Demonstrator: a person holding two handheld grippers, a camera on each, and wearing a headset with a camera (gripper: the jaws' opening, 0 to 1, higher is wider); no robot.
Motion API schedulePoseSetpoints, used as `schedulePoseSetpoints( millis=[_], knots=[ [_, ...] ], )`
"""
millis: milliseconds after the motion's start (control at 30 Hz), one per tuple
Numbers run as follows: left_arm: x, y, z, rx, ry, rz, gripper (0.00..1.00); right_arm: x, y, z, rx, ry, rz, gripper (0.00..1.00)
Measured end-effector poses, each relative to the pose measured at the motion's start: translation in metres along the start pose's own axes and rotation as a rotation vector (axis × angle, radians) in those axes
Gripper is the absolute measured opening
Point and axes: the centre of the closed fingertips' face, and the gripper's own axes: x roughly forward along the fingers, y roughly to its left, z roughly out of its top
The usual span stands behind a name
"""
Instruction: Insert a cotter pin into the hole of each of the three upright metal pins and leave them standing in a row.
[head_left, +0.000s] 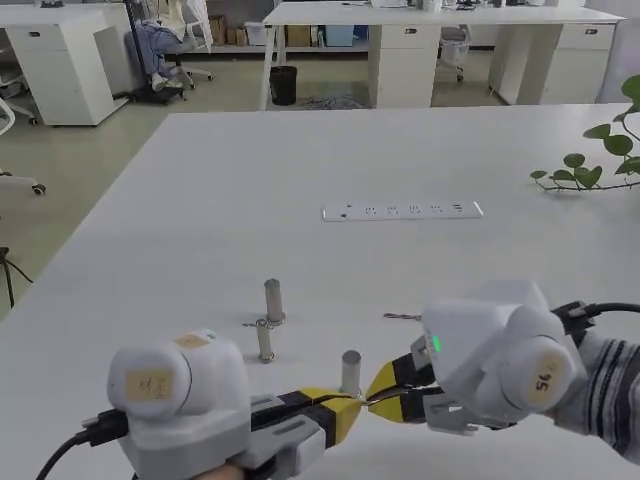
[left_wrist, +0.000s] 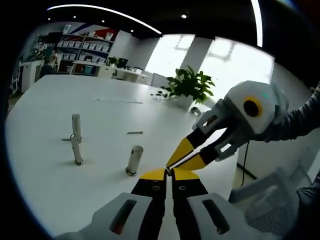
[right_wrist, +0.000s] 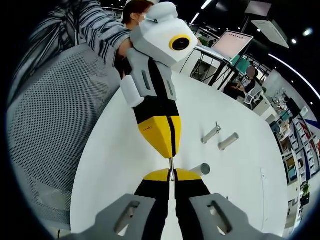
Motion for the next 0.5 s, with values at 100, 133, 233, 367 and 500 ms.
schedulePoseSetpoints(
  millis=[100, 133, 233, 367, 500],
  knots=[
    [-0.001, -0.001, 0.000, 0.027, 0.003, -0.006, 0.00, 0.000, -0.001, -0.002, 0.008, 0.010, -0.001, 0.00],
    [-0.001, -0.001, 0.000, 0.038, 0.004, -0.011, 0.00, 0.000, -0.001, -0.004, 0.013, 0.014, -0.002, 0.00],
    [-0.002, -0.005, 0.001, 0.111, 0.010, -0.032, 0.00, -0.001, -0.001, -0.006, 0.023, 0.013, 0.003, 0.00],
    [-0.004, -0.010, 0.001, 0.182, 0.021, -0.066, 0.00, -0.002, 0.002, -0.008, 0.034, 0.018, 0.020, 0.01],
    [-0.006, -0.016, 0.001, 0.252, 0.027, -0.114, 0.00, -0.003, 0.007, -0.006, 0.045, 0.003, 0.043, 0.00]
  ],
)
